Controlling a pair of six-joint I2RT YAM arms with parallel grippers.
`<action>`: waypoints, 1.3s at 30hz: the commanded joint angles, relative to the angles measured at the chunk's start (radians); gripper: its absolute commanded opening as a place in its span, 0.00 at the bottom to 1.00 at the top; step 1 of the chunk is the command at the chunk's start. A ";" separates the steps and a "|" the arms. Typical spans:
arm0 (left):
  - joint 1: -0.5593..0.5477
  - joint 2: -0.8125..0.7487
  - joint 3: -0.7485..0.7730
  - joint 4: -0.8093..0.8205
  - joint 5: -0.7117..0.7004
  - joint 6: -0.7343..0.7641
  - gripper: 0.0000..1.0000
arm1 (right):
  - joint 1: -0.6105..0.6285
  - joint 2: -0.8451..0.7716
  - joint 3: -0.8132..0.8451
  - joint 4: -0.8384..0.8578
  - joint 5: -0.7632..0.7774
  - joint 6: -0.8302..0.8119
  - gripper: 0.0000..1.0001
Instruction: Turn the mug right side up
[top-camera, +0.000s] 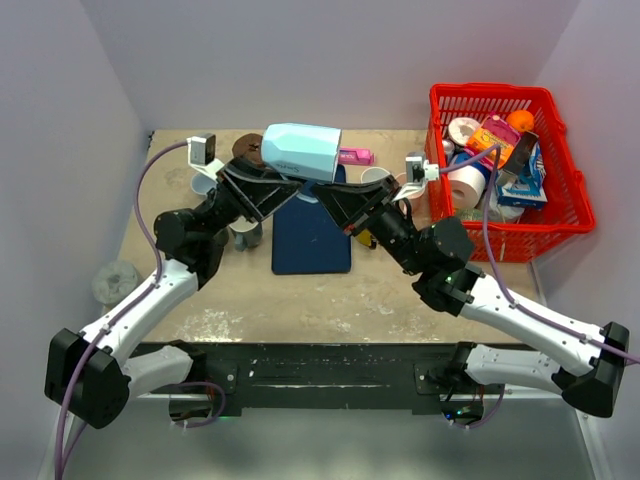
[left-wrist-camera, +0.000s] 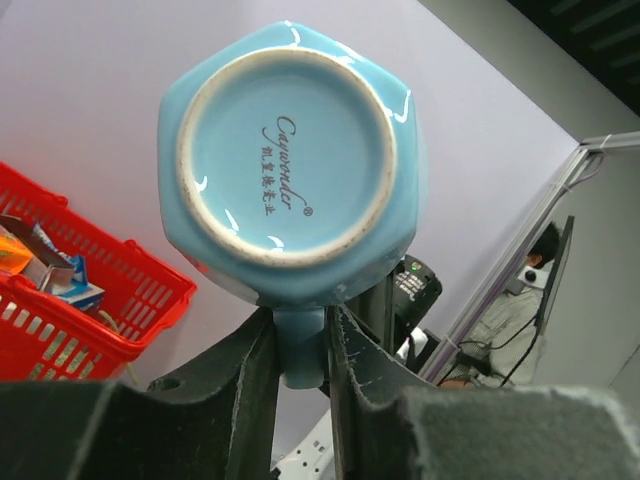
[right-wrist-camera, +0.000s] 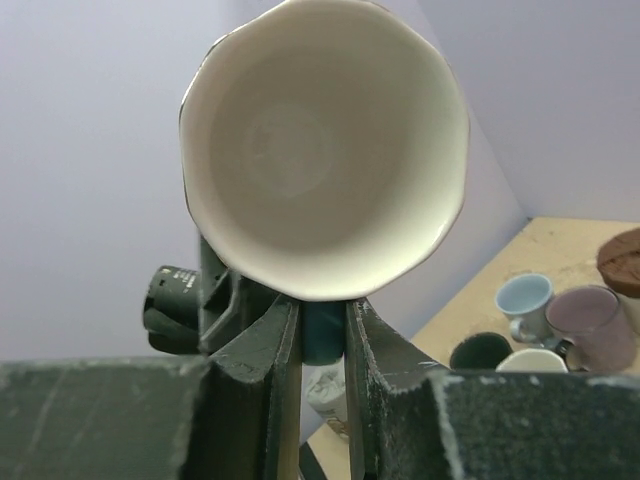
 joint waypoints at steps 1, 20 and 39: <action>-0.010 -0.005 0.004 0.035 0.016 0.030 0.60 | 0.009 -0.052 0.036 -0.055 0.071 -0.018 0.00; -0.008 -0.063 0.113 -1.060 -0.152 0.721 0.99 | 0.011 -0.239 0.151 -0.842 0.738 -0.132 0.00; -0.007 -0.005 0.159 -1.194 -0.292 0.881 0.99 | -0.098 -0.069 0.066 -1.231 0.787 0.048 0.00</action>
